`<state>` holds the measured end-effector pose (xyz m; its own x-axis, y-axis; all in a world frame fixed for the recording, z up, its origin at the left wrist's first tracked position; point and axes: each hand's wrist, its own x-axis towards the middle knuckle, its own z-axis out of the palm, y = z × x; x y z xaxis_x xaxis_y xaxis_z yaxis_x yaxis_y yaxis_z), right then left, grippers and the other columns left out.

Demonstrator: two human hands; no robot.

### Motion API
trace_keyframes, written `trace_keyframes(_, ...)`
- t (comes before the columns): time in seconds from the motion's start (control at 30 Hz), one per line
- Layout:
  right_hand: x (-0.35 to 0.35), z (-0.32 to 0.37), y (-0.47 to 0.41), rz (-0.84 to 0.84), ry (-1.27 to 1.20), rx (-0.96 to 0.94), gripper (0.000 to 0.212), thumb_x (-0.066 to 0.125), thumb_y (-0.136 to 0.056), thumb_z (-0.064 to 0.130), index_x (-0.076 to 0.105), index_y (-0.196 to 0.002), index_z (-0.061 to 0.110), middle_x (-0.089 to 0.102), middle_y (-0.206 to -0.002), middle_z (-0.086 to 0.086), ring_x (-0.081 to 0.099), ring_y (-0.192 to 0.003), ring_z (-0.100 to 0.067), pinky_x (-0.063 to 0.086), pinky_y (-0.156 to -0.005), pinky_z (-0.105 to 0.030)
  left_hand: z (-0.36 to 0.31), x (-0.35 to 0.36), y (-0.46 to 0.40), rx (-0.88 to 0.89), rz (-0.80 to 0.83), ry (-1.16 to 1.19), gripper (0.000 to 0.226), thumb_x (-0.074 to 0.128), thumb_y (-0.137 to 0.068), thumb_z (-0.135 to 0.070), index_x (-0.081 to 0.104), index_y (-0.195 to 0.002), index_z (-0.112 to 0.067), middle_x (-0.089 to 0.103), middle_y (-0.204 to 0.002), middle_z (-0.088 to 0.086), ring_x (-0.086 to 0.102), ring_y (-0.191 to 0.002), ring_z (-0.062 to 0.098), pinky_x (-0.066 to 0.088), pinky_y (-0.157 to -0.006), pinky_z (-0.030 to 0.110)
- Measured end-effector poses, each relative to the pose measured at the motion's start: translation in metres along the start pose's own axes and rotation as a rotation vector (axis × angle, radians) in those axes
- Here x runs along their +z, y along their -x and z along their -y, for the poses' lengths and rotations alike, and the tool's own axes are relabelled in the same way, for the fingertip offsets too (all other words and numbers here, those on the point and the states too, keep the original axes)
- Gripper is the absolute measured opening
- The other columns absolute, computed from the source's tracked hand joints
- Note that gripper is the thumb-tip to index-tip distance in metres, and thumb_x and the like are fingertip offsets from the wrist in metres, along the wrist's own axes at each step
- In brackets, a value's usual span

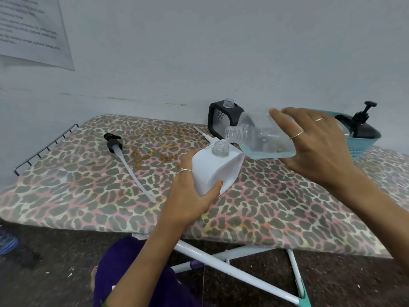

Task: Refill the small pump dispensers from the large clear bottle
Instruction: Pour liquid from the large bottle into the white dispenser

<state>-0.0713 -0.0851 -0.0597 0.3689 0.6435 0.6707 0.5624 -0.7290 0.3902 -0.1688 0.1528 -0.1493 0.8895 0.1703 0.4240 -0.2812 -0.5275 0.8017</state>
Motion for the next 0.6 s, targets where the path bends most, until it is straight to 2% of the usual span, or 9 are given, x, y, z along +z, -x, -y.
trace_keyframes(0.33, -0.0039, -0.0012, -0.0021, 0.008, 0.019, 0.002, 0.076, 0.078, -0.067, 0.008, 0.043, -0.134, 0.011, 0.063, -0.117, -0.023, 0.062, -0.101, -0.043, 0.048, -0.079, -0.052, 0.0007, 0.0005, -0.0002, -0.007, 0.002, 0.013, 0.073, 0.071, -0.075, -0.040, 0.030, -0.134, -0.030, 0.056, -0.116, -0.008, 0.057, -0.104, 0.012, 0.053, -0.085, 0.040)
trace_keyframes(0.6, -0.0042, -0.0009, -0.0029, 0.031, 0.023, -0.007, 0.077, 0.078, -0.066, 0.009, 0.042, -0.134, 0.013, 0.062, -0.117, -0.022, 0.062, -0.102, -0.043, 0.046, -0.080, -0.052, -0.0001, -0.0003, 0.0000, 0.001, -0.009, 0.004, 0.067, 0.070, -0.075, -0.041, 0.026, -0.125, -0.047, 0.054, -0.116, -0.010, 0.056, -0.104, 0.010, 0.053, -0.085, 0.036)
